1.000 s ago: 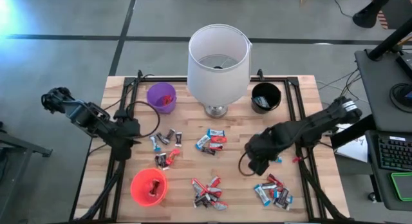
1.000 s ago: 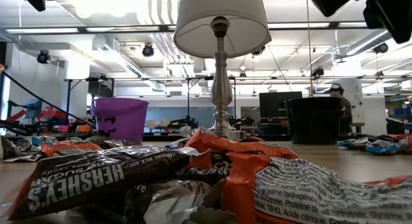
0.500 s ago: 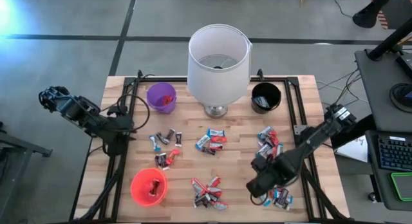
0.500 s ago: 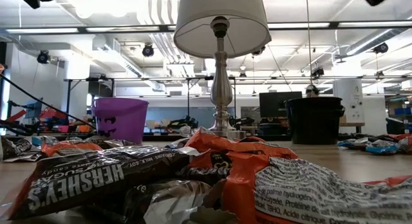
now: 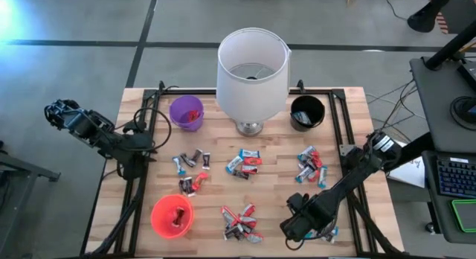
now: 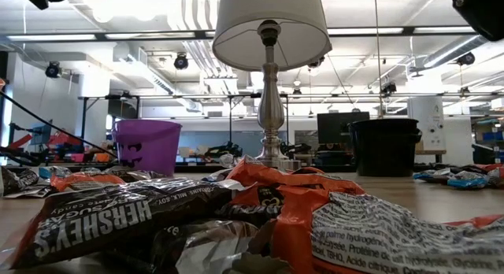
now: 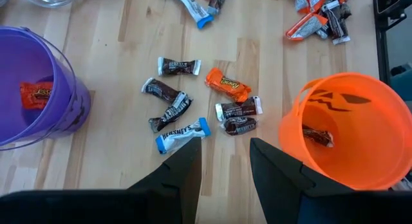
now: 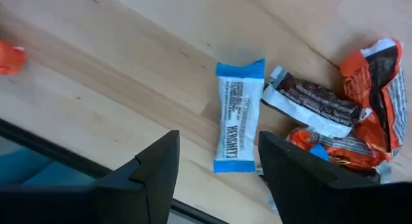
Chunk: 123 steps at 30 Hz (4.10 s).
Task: Sort candy
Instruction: Put the white chocolate into the black bin
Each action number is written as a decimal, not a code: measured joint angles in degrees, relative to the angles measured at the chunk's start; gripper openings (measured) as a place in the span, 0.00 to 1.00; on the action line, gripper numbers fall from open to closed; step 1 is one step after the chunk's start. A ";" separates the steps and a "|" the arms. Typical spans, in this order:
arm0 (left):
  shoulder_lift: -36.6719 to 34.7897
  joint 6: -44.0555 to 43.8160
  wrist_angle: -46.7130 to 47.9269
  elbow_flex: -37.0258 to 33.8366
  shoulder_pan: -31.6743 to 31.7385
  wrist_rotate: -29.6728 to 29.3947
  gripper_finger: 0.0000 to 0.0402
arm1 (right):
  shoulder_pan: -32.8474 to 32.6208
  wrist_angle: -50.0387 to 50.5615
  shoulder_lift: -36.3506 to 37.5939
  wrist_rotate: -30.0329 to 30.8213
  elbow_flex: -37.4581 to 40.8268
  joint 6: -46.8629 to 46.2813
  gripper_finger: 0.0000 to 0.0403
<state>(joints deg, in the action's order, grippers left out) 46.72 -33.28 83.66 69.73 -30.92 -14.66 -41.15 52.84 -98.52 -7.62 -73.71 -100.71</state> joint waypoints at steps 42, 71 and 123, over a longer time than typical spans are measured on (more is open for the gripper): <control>-1.46 1.27 0.42 0.00 0.00 0.00 0.28 | -3.13 -7.82 -5.97 -1.80 5.49 -7.39 0.46; -2.61 2.26 0.44 0.00 0.02 0.00 0.28 | -0.08 -4.30 -2.21 6.63 -2.91 -5.74 0.03; -4.52 -9.60 1.01 0.00 0.04 -20.44 0.28 | 75.41 16.72 28.50 21.90 -0.74 68.49 0.04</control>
<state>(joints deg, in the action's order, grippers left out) 42.20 -42.88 84.66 69.73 -30.87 -35.09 34.27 69.56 -70.02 14.28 -74.46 -32.22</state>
